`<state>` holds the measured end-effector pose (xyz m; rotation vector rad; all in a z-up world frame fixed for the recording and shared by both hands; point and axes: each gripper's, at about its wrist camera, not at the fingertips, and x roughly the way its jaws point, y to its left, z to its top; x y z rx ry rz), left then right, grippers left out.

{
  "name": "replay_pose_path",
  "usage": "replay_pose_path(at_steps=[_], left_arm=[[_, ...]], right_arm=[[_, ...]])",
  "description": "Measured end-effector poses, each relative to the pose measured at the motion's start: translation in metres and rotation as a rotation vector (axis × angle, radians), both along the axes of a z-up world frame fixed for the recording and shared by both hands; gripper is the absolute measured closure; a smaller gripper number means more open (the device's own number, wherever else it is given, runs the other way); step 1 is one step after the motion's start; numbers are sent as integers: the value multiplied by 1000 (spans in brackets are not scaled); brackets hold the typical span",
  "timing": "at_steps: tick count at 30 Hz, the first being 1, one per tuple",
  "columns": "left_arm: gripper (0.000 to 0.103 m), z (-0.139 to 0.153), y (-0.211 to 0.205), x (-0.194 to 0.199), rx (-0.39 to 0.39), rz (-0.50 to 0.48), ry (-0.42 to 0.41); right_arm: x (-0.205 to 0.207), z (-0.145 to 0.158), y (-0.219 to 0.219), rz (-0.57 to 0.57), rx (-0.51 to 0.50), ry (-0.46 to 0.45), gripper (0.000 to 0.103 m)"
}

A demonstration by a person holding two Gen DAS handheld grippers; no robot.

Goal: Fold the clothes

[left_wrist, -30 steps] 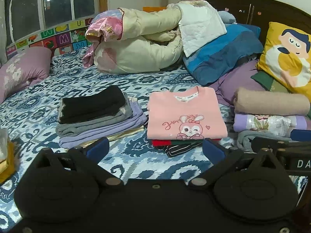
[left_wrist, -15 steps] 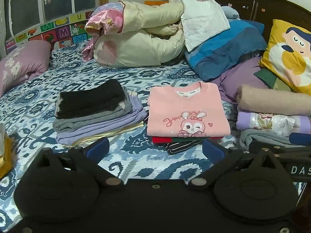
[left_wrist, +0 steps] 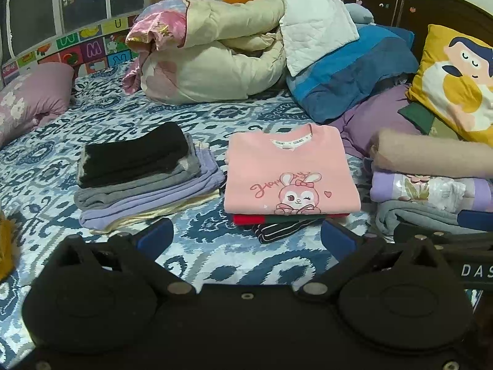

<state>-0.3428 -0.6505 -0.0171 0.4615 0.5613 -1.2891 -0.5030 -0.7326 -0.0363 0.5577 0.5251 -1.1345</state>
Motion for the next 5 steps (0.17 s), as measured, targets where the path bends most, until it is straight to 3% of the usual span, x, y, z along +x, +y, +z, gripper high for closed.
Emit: replay_pose_path(at_steps=[5], left_arm=[[0, 2, 2, 0, -8, -1, 14]], right_arm=[[-3, 1, 0, 3, 2, -11, 0]])
